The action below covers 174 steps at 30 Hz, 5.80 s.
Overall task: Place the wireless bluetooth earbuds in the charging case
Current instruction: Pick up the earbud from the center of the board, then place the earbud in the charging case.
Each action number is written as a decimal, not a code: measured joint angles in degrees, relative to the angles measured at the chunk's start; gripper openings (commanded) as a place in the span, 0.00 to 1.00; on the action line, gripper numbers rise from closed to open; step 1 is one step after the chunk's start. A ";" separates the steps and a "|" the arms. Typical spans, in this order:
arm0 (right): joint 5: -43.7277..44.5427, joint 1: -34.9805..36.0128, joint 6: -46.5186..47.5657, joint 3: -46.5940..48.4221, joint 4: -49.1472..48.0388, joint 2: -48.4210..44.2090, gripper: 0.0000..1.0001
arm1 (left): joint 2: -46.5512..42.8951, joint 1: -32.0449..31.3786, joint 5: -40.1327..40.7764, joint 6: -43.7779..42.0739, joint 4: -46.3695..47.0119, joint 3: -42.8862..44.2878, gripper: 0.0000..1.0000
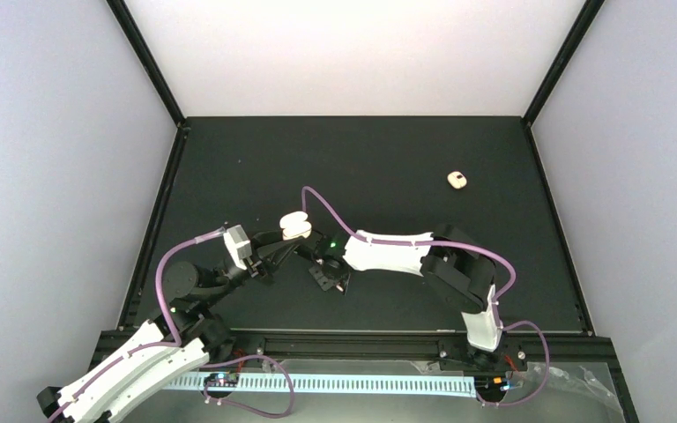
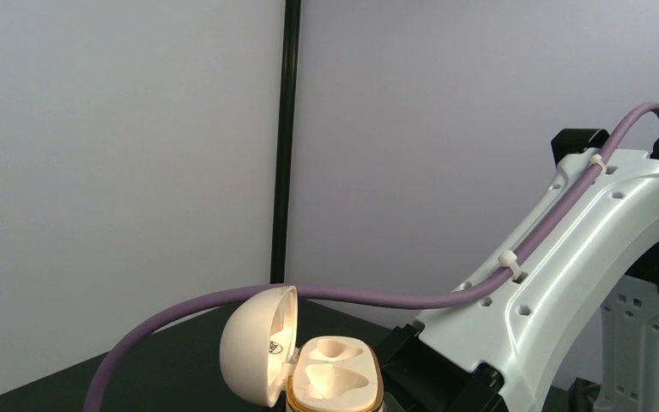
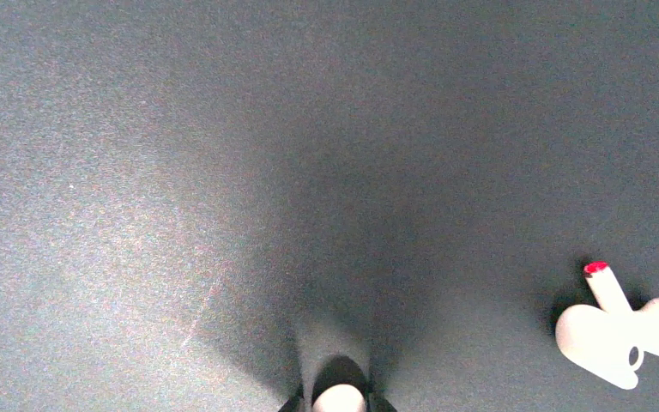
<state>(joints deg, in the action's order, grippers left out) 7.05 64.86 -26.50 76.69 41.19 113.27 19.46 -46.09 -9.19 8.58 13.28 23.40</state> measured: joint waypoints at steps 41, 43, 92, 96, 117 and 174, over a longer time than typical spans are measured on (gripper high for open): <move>5.99 -2.43 -1.95 -3.52 0.44 -14.27 0.01 | 0.00 0.00 1.27 0.00 -0.42 0.04 0.02; 6.62 -3.80 -1.92 -3.13 0.87 -18.47 0.01 | 0.04 0.00 1.57 0.00 -0.52 0.13 0.02; -10.19 -11.58 19.15 -24.68 -58.97 -77.07 0.01 | 52.94 -1.25 -25.62 19.06 47.84 28.11 0.02; -11.30 -11.58 19.17 -24.76 -59.28 -75.63 0.01 | 53.33 -1.86 -26.56 20.06 48.59 28.22 0.02; -17.27 -11.58 18.67 -25.97 -59.58 -76.65 0.01 | 53.37 -3.98 -31.67 15.28 49.81 28.06 0.02; -19.69 -11.58 18.47 -29.49 -55.78 -79.25 0.02 | 50.27 -6.01 -31.63 11.93 45.70 27.12 0.01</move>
<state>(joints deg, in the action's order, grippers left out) -12.64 53.28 -8.03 47.20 -14.59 34.02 69.73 -52.10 -40.82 20.51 58.98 50.52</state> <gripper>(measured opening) 0.063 0.195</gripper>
